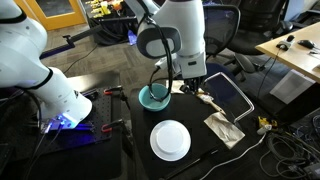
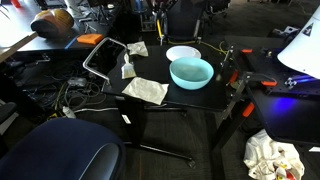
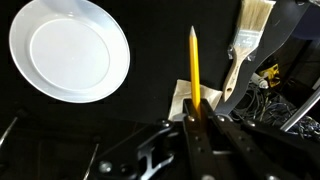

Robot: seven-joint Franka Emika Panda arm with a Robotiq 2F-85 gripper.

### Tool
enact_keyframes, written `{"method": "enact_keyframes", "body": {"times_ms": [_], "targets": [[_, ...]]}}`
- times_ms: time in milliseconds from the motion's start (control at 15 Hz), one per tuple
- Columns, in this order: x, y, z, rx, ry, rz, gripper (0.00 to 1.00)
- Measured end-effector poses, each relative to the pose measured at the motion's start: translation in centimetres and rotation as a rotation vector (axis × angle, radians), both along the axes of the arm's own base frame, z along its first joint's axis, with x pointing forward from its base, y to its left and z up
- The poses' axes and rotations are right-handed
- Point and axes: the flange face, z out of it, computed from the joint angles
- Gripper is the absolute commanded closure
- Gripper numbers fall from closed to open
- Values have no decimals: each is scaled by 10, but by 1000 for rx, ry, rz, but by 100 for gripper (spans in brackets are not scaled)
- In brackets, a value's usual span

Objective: Take the pencil out of the bowl and put it on the table

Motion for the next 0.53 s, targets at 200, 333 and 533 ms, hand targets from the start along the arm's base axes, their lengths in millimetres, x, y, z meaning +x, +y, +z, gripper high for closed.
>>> {"method": "enact_keyframes", "body": {"times_ms": [200, 333, 533], "targets": [[16, -5, -26, 14, 30, -23, 98], [26, -9, -45, 21, 50, -38, 98], [39, -17, -70, 25, 77, -66, 98]]}}
